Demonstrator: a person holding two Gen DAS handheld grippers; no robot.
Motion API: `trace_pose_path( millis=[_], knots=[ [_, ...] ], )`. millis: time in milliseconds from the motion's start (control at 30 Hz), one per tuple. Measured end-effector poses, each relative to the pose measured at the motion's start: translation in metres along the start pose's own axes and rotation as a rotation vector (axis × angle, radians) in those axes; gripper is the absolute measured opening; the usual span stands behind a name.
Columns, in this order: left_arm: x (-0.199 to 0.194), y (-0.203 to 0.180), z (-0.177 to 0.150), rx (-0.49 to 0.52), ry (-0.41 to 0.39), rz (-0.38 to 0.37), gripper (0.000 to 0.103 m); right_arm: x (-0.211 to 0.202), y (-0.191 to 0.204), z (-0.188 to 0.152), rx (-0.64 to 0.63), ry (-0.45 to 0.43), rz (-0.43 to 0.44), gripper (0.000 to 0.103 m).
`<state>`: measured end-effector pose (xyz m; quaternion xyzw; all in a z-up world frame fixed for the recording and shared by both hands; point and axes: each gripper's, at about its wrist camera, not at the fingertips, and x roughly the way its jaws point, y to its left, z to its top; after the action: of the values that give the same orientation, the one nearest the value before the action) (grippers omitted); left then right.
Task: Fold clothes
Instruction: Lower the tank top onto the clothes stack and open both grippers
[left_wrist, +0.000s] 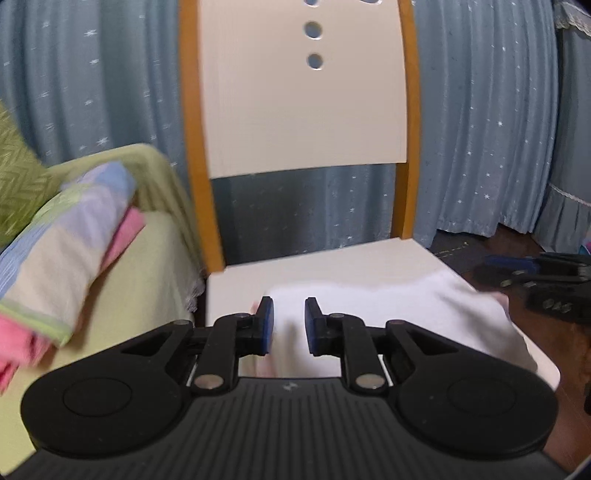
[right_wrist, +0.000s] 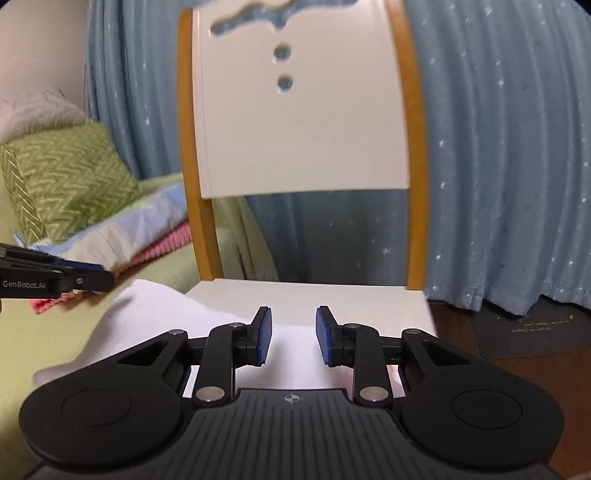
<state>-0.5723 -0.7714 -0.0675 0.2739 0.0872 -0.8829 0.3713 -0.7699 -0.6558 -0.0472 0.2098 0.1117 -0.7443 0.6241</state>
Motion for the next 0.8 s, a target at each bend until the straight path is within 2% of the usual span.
trace_pose_path(
  millis=[100,233,333,433,567,667,733,800],
  knots=[
    [0.033,0.000,0.010,0.015,0.038,0.003,0.015,0.035,-0.005,0.002,0.013,0.103,-0.005,0.028],
    [0.076,0.005,0.000,0.004,0.146,0.038,0.015,0.059,-0.013,-0.009,0.047,0.207,0.030,0.028],
    [0.080,0.010,-0.010,-0.014,0.153,0.043,0.015,0.050,-0.018,-0.005,0.052,0.183,0.048,0.027],
    [0.066,0.021,-0.006,-0.098,0.155,0.039,0.015,0.023,-0.022,-0.001,0.073,0.093,0.042,0.029],
    [0.015,0.034,-0.007,-0.214,0.095,-0.001,0.014,-0.030,-0.015,-0.009,0.063,-0.005,0.065,0.029],
    [-0.021,0.017,-0.023,-0.190,0.091,0.015,0.014,-0.062,-0.003,-0.029,0.036,-0.028,0.073,0.029],
    [-0.038,0.001,-0.039,-0.174,0.094,0.019,0.014,-0.068,0.006,-0.042,0.017,-0.015,0.076,0.029],
    [-0.041,-0.011,-0.053,-0.176,0.115,0.016,0.015,-0.060,0.012,-0.055,-0.007,0.036,0.071,0.029]
  ],
)
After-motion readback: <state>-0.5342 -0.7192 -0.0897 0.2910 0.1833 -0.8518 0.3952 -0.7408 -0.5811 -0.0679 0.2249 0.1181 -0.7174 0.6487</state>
